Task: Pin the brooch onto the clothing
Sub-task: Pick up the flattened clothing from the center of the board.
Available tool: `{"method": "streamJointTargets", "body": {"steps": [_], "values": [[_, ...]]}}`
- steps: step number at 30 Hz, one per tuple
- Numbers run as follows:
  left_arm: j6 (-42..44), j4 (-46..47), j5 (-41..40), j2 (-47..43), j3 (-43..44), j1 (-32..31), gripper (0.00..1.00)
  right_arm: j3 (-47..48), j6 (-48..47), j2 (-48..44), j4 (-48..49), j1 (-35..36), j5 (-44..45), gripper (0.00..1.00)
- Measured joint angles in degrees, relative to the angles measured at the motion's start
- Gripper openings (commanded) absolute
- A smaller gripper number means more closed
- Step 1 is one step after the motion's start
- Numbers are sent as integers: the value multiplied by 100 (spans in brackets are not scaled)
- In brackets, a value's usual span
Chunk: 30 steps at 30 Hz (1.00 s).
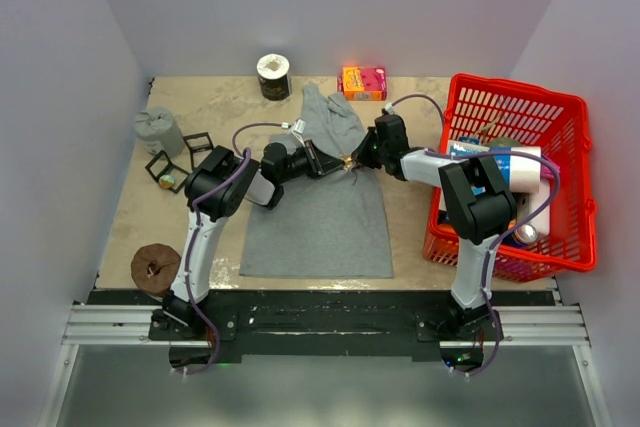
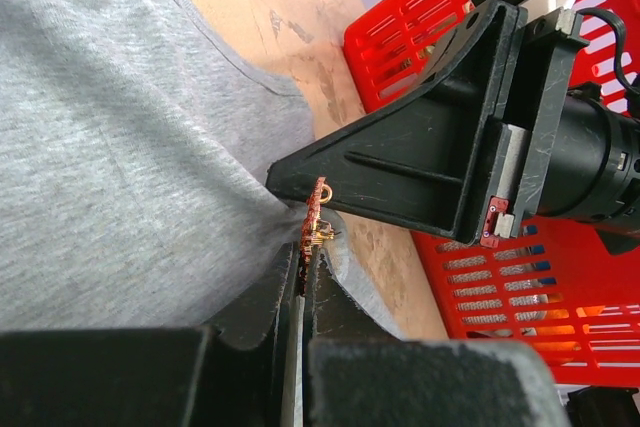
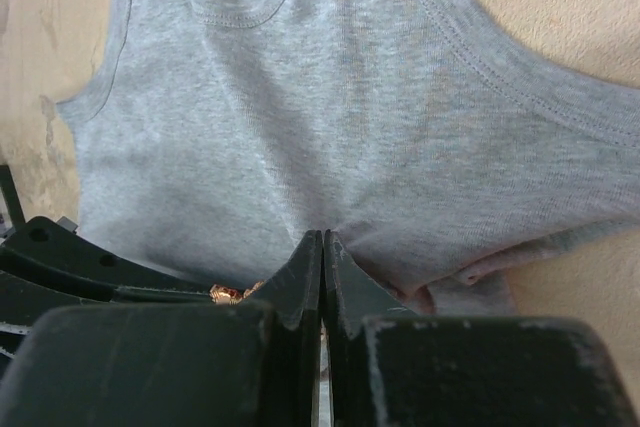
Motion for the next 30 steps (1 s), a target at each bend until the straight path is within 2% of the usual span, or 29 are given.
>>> {"method": "streamJointTargets", "body": {"steps": [30], "values": [[-446,374,-101,188,37,-116,0,-107,28,-122,15,0,153,0]]}}
